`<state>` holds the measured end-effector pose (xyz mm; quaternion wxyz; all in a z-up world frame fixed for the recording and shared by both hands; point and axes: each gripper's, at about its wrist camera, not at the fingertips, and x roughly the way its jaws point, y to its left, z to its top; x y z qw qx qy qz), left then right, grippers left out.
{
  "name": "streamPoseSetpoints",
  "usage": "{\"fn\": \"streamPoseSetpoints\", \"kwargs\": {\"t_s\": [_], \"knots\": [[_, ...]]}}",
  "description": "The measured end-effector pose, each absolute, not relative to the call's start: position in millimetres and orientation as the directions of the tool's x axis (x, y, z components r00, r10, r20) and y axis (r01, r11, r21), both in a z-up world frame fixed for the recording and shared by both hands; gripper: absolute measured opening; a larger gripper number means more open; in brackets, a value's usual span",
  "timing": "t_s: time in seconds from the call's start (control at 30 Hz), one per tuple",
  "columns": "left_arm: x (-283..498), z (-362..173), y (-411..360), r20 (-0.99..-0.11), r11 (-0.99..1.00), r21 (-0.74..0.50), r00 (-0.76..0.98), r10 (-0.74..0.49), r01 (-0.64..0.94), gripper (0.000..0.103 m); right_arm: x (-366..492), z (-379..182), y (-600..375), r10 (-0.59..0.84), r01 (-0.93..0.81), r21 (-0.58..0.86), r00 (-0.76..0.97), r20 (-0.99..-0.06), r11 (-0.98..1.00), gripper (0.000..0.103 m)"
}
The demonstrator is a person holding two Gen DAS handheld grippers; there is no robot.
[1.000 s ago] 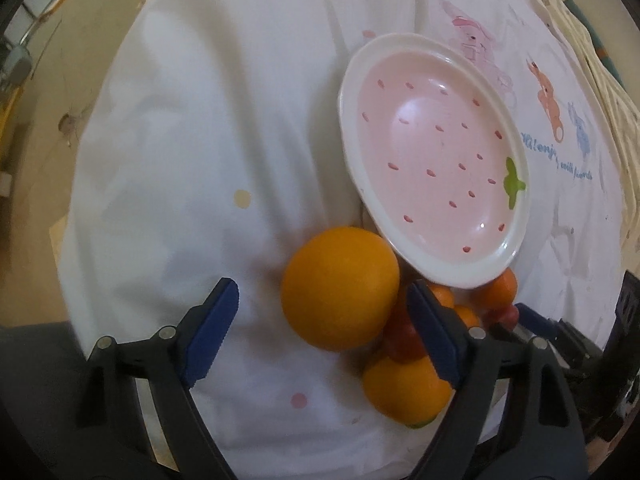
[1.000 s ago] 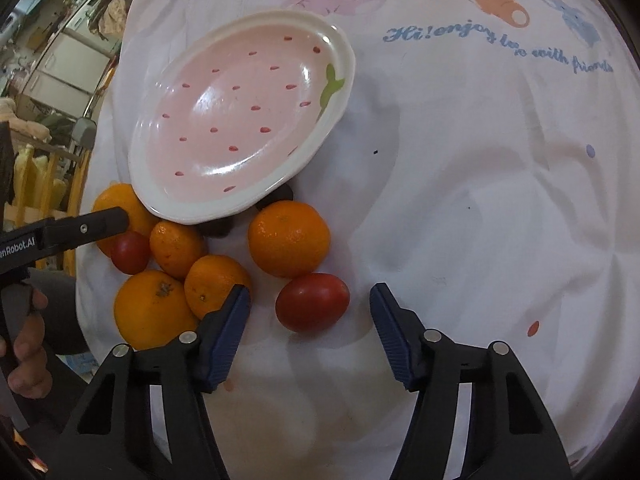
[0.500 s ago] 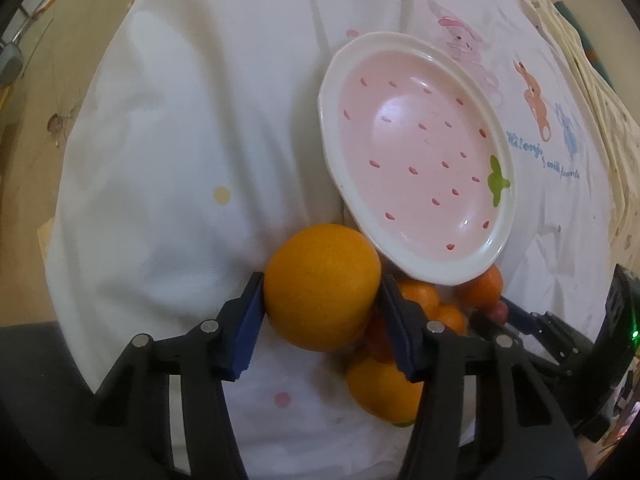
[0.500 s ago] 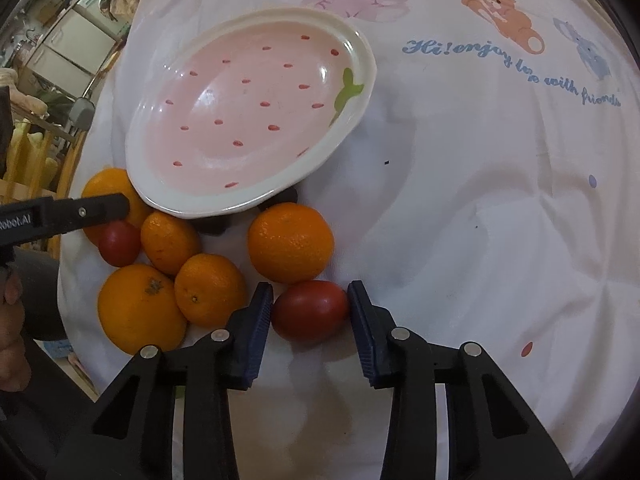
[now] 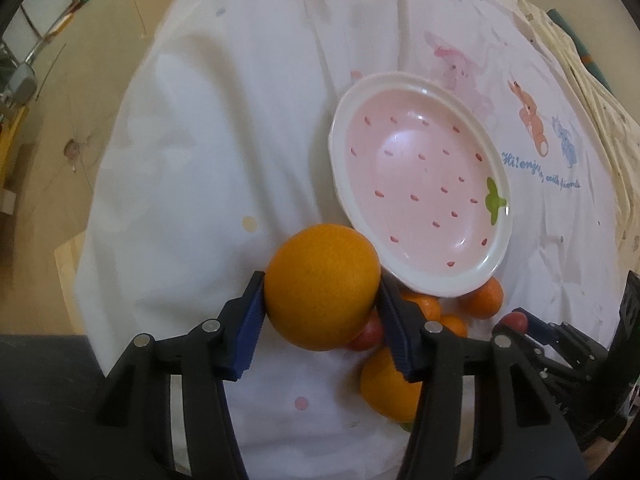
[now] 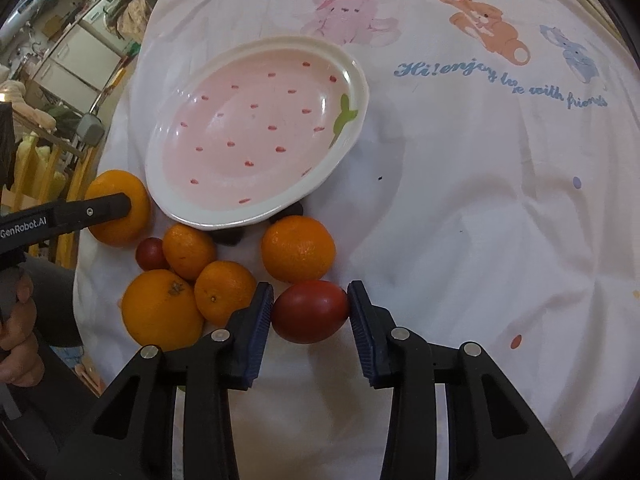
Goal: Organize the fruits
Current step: 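Carry the orange and the tomato over the pink strawberry plate with both tools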
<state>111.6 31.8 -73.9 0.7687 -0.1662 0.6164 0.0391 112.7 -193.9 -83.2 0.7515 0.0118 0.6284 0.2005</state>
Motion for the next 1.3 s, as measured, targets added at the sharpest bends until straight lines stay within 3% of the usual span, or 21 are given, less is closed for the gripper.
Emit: {"fn": "streamPoseSetpoints", "kwargs": {"t_s": [0.77,1.3], "knots": [[124,-6,14,-0.918,0.985,-0.116,0.393,-0.057,-0.128,0.050,125,-12,-234,0.434,-0.231,0.371,0.382,-0.816,0.900,0.040],[189,-19,-9,-0.931,0.996,-0.084,0.359,-0.068,-0.029,0.050,188,-12,-232,0.436,-0.245,0.363,0.426,-0.793,0.899,0.040]]}}
